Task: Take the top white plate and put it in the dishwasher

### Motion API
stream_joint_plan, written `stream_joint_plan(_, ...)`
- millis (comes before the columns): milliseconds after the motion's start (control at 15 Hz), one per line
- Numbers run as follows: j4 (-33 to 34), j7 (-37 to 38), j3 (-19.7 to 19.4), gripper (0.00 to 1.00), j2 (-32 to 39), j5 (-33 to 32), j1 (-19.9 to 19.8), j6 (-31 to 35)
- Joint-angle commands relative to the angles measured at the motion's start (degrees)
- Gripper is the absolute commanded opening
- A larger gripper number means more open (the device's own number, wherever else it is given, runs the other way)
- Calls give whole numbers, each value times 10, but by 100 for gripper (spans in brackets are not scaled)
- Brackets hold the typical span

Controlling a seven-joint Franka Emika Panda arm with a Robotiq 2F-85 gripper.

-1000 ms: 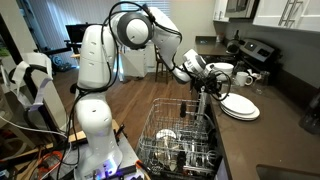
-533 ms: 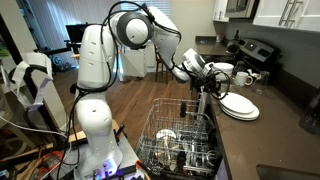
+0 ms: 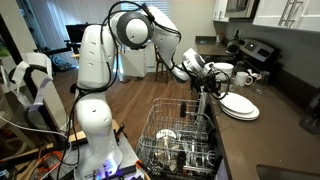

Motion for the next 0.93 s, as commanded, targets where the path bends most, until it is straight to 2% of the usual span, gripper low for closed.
stream_joint_plan(0,-10,-21,3,5,-16,16,6,-11)
stream_joint_plan(333,-10,-21,4,6,-14,18,5,-13)
stream_joint_plan(400,-10,-22,4,12,-14,19,4,-13)
stream_joint_plan(467,-9,-22,4,25,-13,19,4,-12)
stream_joint_plan(600,-10,-24,5,34,-12,19,2,-4)
stream_joint_plan(733,-10,-26,6,40,-11,20,0,-1)
stream_joint_plan(867,-9,-27,5,36,-10,21,-2,3)
